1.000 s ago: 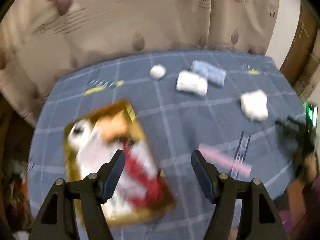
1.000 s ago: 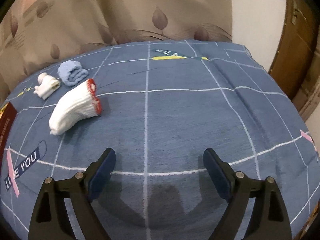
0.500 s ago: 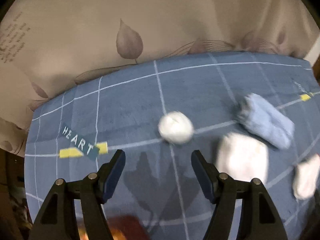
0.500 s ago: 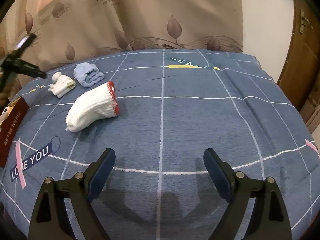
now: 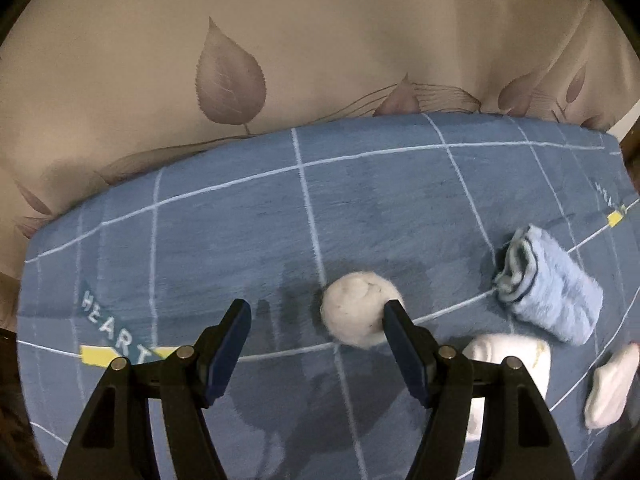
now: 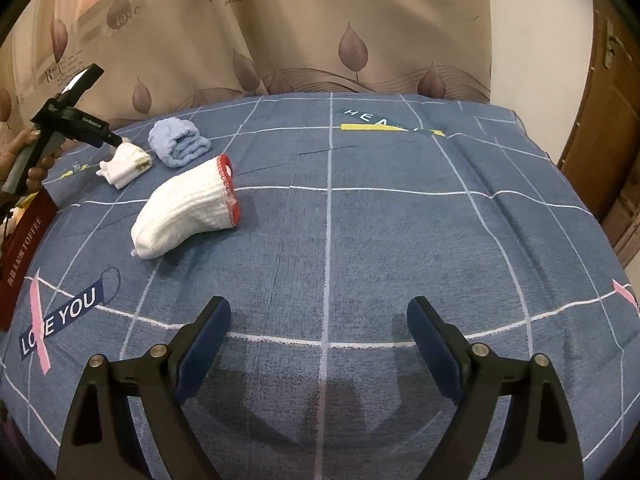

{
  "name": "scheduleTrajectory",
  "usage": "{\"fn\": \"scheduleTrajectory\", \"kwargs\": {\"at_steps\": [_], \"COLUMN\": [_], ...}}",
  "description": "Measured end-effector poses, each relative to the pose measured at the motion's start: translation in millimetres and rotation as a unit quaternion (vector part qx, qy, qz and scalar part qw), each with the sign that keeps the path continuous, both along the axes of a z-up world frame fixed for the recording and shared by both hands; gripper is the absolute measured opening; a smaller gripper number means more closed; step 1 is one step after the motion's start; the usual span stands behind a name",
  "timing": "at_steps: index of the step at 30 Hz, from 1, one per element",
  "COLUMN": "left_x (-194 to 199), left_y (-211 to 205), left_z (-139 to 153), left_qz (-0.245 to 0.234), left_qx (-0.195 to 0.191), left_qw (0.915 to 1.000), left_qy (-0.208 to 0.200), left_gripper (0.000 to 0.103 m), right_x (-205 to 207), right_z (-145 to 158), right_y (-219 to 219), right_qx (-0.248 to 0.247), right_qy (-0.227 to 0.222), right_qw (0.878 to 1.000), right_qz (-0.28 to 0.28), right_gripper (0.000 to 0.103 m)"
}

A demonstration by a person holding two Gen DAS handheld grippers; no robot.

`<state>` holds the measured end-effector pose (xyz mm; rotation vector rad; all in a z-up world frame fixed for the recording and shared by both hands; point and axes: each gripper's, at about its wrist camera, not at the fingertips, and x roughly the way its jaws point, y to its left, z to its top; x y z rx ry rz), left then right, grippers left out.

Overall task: Organize soft objects
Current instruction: 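Move the left tool to the white cotton ball and grasp it, then carry the cotton ball over the tray while right tool grasps the white knit glove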

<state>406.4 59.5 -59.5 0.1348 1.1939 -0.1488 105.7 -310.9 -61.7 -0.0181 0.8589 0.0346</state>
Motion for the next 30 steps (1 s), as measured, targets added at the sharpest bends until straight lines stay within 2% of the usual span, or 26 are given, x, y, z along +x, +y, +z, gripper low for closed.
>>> {"fn": "scheduleTrajectory", "kwargs": {"at_steps": [5, 8, 10, 11, 12, 13, 14, 15, 16, 18, 20, 25, 30], "left_x": [2.5, 4.2, 4.6, 4.5, 3.4, 3.5, 3.9, 5.0, 5.5, 1.5, -4.0, -33.3, -97.8], "left_y": [7.8, 10.6, 10.6, 10.1, 9.7, 9.9, 9.2, 6.8, 1.4, -10.3, -17.5, -8.9, -6.4], "left_z": [-11.1, -17.7, -18.2, -17.7, -17.7, -17.7, -17.2, -16.9, -17.6, -14.7, -12.2, 7.4, 38.4], "left_qz": [0.012, 0.022, 0.023, 0.025, 0.028, 0.031, 0.033, 0.03, 0.031, 0.017, 0.007, 0.043, 0.056], "left_qx": [-0.07, -0.1, -0.104, -0.103, -0.103, -0.106, -0.116, -0.134, -0.129, -0.093, -0.078, -0.104, -0.134], "left_qw": [0.9974, 0.9945, 0.9941, 0.9943, 0.9942, 0.9939, 0.9927, 0.9904, 0.991, 0.9955, 0.9969, 0.9926, 0.9868], "left_qy": [0.011, 0.024, 0.018, 0.013, 0.011, 0.009, 0.008, 0.014, 0.013, 0.001, -0.008, -0.045, -0.072], "left_gripper": [0.07, 0.07, 0.068, 0.064, 0.051, 0.032, 0.023, 0.022, 0.022, 0.02, 0.02, 0.02, 0.02], "right_x": [0.3, 0.0, 0.1, 0.3, 0.2, 0.3, 0.5, 0.6, 0.7, 1.0, 0.8, 1.1, -0.4], "right_z": [-0.2, -0.1, -0.1, -0.3, -0.1, -0.1, -0.2, -0.3, -0.4, -0.7, -0.2, -1.9, -1.6], "right_y": [0.1, 0.2, 0.3, 0.6, 0.5, 0.1, 0.4, 0.1, 0.4, 1.0, 0.4, -1.1, -1.2], "right_qx": [0.0, 0.0, 0.0, 0.0, 0.0, 0.0, 0.0, 0.0, 0.0, 0.002, 0.002, 0.009, 0.012], "right_qy": [0.001, 0.001, 0.001, 0.001, 0.001, 0.001, 0.001, 0.001, 0.002, 0.003, 0.002, 0.005, 0.002], "right_qw": [1.0, 1.0, 1.0, 1.0, 1.0, 1.0, 1.0, 1.0, 1.0, 1.0, 1.0, 1.0, 1.0], "right_qz": [0.001, 0.0, 0.0, -0.001, 0.0, 0.0, 0.0, 0.0, -0.001, -0.001, -0.001, -0.004, -0.005], "right_gripper": [0.088, 0.088, 0.088, 0.088, 0.088, 0.088, 0.088, 0.088, 0.088, 0.088, 0.088, 0.088, 0.088]}}
